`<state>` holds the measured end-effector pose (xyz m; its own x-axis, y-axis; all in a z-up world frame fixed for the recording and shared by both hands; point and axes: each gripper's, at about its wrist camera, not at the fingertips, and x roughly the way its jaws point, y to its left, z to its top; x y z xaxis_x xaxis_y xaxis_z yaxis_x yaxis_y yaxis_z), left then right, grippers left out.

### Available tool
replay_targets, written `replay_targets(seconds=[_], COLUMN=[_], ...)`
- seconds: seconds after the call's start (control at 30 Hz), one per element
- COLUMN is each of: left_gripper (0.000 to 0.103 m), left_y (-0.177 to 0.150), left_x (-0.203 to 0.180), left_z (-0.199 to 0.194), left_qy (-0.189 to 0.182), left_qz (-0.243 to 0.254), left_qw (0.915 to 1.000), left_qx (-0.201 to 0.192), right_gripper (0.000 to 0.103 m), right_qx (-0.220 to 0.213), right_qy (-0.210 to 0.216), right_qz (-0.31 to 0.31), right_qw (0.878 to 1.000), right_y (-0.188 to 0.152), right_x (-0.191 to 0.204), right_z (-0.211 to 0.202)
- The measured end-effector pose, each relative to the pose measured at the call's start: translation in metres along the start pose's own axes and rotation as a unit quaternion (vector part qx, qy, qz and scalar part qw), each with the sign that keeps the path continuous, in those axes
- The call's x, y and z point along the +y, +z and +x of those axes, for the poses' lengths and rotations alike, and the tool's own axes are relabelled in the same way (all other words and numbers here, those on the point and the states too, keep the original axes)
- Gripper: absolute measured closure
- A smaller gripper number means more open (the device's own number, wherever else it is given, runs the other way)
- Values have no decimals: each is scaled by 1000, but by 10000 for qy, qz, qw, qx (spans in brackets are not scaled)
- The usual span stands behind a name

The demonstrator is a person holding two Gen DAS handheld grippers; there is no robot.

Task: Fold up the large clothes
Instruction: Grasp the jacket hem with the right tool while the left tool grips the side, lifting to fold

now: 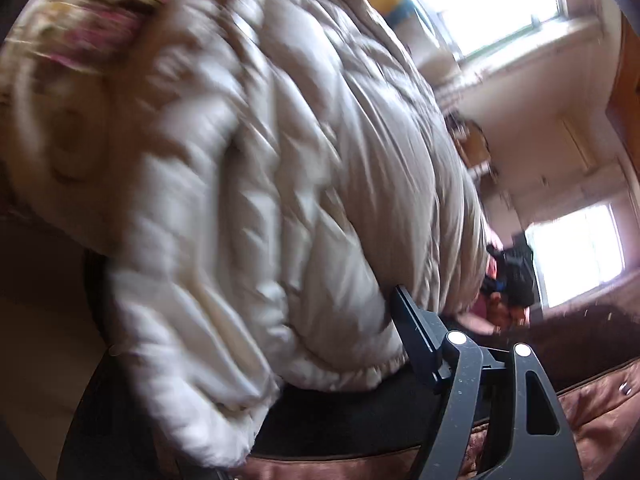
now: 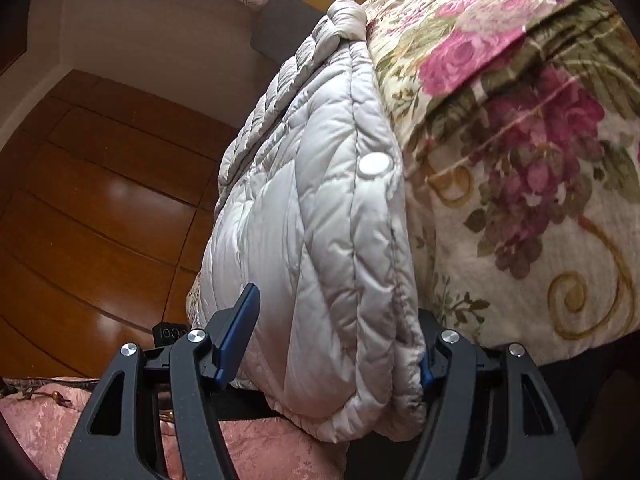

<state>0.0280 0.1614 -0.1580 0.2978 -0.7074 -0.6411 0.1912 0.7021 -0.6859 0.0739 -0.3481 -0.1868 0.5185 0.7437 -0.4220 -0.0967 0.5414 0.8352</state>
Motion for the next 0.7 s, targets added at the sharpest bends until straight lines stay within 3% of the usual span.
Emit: replay_targets(seconds=[0.07, 0.1, 0.13, 0.2, 0.23, 0.37, 0.53, 0.7], left_gripper=[52, 65, 72, 78, 80, 83, 86, 87], left_y=[0, 1, 1, 4, 5, 8, 14, 10], left_x=[-5, -8, -12, -26, -34, -64, -88, -110], left_z=[3, 2, 0, -4, -8, -38, -69, -99], left_qy=[22, -12, -68, -128, -177, -704, -1091, -1518], left_qz=[44, 29, 22, 172, 262, 465, 527, 637], left_qw=[10000, 10000, 10000, 9996, 9992, 9921, 9791, 9624], left_qx=[37, 19, -27, -158, -249, -930, -1635, -2161], right_gripper=[44, 49, 59, 66, 72, 79, 82, 83], right_qx=[43, 102, 125, 89, 41, -254, -742, -963], right_qy=[57, 107, 134, 326, 441, 901, 1409, 1939], right_qz=[136, 187, 152, -4, -79, -342, -464, -755], right_qw=[9999, 9997, 9997, 9994, 9990, 9950, 9861, 9734], right_y=[-6, -8, -11, -12, -11, -8, -4, -4], right_x=[-2, -2, 0, 8, 14, 37, 57, 81], right_z=[6, 9, 9, 6, 2, -15, -37, -58])
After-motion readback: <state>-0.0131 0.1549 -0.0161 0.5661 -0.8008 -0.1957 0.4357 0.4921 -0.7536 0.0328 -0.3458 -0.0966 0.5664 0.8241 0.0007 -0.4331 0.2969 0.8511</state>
